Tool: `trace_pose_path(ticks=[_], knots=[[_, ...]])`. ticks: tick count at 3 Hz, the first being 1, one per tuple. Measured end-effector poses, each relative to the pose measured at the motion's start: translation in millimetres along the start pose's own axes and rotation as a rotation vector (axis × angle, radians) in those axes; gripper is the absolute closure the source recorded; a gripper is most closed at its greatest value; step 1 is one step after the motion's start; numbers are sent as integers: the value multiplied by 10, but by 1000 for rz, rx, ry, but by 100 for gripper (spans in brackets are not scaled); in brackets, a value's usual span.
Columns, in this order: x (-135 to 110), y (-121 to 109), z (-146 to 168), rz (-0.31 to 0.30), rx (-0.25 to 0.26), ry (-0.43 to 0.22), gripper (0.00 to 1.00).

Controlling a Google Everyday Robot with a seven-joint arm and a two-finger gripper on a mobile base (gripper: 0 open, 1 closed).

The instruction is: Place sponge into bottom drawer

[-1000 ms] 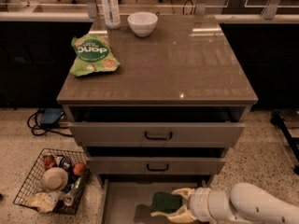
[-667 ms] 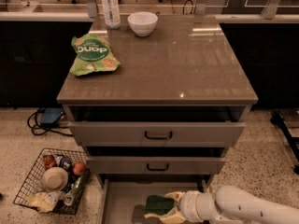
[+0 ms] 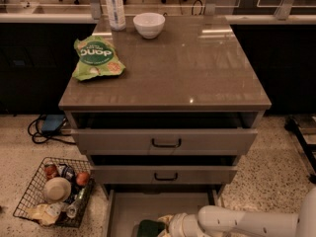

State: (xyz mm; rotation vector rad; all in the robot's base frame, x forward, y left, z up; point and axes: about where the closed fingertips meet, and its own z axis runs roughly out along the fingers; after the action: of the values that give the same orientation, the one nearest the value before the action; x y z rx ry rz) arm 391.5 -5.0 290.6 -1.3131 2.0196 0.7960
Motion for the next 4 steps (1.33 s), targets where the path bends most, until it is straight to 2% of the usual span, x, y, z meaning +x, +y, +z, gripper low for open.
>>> trace_pose_path(ticks=[1,2,3,4], knots=[[0,0,0,0,0,0,100],[89,-74,144,20,-22,-44,100],[323,-211,395,39,-51,-145,100],[563,-326,589,64,-61,-190,100]])
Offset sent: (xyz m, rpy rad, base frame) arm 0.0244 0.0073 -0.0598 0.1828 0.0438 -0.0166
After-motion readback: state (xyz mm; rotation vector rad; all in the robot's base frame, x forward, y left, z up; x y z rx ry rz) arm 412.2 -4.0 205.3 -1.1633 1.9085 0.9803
